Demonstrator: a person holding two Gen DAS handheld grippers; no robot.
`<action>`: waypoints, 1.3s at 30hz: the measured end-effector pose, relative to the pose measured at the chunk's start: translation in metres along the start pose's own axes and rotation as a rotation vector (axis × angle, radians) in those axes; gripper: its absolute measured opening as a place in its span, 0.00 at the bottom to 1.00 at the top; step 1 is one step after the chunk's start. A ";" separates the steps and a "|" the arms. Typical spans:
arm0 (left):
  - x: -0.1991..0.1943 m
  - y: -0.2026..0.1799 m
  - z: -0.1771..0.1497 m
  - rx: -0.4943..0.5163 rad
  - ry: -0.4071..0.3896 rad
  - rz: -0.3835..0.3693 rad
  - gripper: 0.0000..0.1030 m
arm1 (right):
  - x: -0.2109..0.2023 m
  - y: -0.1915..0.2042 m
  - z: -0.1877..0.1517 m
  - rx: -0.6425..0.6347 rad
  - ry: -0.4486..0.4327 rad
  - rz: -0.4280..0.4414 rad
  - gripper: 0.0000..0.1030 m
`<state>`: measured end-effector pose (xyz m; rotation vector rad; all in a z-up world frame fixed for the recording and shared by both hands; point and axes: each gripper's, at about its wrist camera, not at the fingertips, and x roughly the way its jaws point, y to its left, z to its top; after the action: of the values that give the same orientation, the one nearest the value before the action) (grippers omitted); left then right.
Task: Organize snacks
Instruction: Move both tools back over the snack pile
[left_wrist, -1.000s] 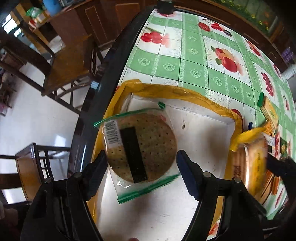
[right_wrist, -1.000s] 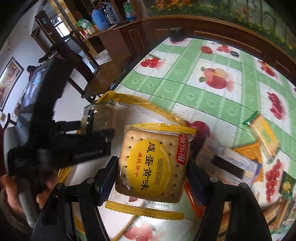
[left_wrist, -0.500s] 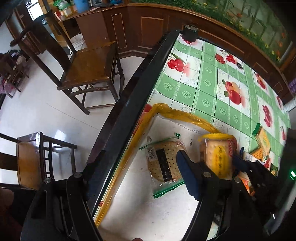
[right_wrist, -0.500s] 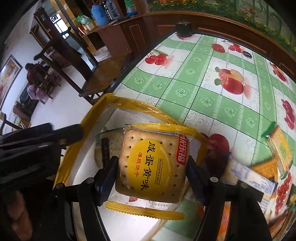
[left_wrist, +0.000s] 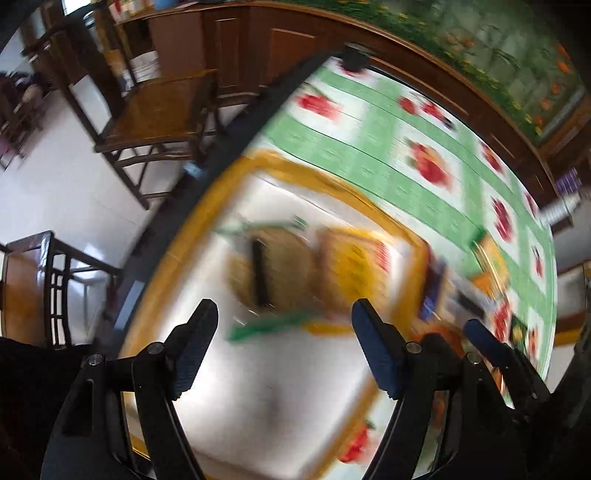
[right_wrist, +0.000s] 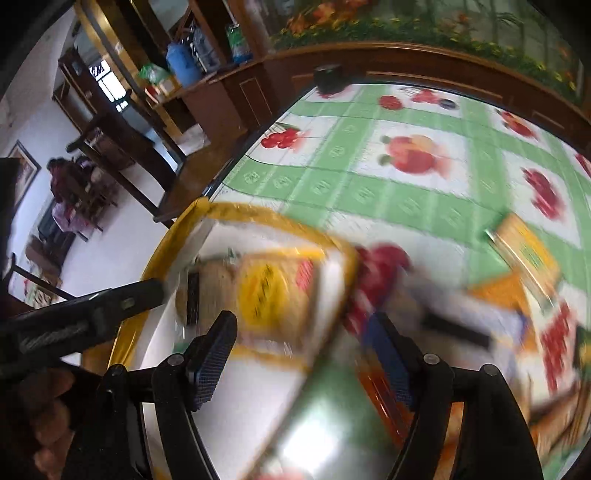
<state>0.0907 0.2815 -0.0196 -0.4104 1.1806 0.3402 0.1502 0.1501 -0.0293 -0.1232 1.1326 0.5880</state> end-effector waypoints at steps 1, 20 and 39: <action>0.000 -0.011 -0.006 0.022 0.000 -0.003 0.73 | -0.012 -0.011 -0.010 0.015 -0.015 0.004 0.74; -0.009 -0.205 -0.099 0.336 0.020 -0.086 0.73 | -0.180 -0.318 -0.130 0.455 -0.092 -0.223 0.79; -0.019 -0.251 -0.106 0.384 -0.008 -0.046 0.73 | -0.120 -0.349 -0.124 0.474 0.058 -0.256 0.79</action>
<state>0.1135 0.0098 -0.0030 -0.1011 1.1957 0.0702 0.1890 -0.2365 -0.0471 0.1236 1.2610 0.0804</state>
